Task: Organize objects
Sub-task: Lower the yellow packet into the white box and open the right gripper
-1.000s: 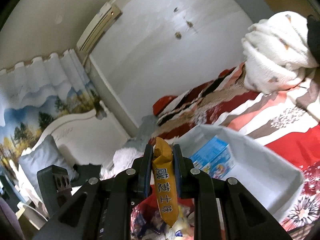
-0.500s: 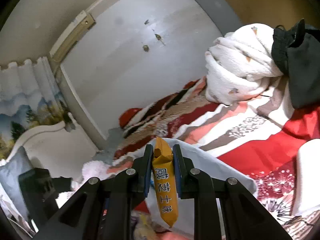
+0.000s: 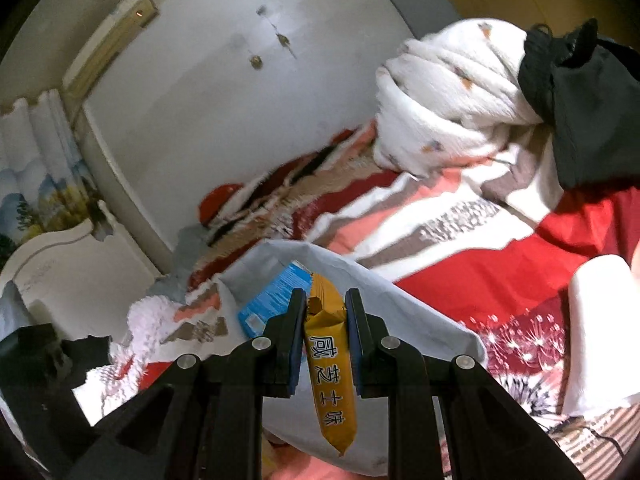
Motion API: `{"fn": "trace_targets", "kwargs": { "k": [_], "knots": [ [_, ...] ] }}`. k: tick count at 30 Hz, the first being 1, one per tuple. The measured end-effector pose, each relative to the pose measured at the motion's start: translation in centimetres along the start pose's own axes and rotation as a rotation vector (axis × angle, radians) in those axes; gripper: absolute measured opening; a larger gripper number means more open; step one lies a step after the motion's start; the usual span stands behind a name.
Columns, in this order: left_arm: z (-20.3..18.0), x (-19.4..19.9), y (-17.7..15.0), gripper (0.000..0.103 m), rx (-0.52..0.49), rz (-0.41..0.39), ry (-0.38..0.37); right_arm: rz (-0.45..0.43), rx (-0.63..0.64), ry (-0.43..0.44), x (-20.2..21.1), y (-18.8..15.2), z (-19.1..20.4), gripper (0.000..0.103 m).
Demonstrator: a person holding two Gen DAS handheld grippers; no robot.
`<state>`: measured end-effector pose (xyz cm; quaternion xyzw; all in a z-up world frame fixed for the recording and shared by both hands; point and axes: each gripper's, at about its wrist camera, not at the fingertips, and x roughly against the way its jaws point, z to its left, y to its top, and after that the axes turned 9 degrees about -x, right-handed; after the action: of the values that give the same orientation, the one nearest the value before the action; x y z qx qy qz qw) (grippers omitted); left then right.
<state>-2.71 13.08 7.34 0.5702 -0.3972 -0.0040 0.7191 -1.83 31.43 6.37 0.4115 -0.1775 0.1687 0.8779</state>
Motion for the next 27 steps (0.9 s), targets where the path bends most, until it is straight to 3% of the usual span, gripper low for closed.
{"fn": "trace_targets", "kwargs": {
  "k": [10, 16, 20, 24, 27],
  "knots": [
    [-1.0, -2.6, -0.6, 0.039, -0.01, 0.061, -0.096, 0.108, -0.05, -0.162, -1.3, -0.4, -2.1, 0.02],
    [-2.7, -4.0, -1.3, 0.039, -0.09, 0.12, -0.083, 0.168, -0.004, -0.287, -2.8, -1.2, -2.3, 0.02],
    [-2.6, -4.5, -2.0, 0.039, -0.088, 0.147, -0.088, 0.214, 0.003, -0.331, -4.0, -1.8, -2.9, 0.021],
    [-1.6, -4.2, -2.2, 0.039, -0.045, 0.14, -0.111, 0.199, 0.003, -0.347, -3.6, -1.4, -2.8, 0.027],
    [-0.7, -3.3, -2.2, 0.039, -0.019, 0.113, -0.113, 0.127, 0.025, -0.354, -2.3, -0.7, -1.9, 0.043]
  ]
}}
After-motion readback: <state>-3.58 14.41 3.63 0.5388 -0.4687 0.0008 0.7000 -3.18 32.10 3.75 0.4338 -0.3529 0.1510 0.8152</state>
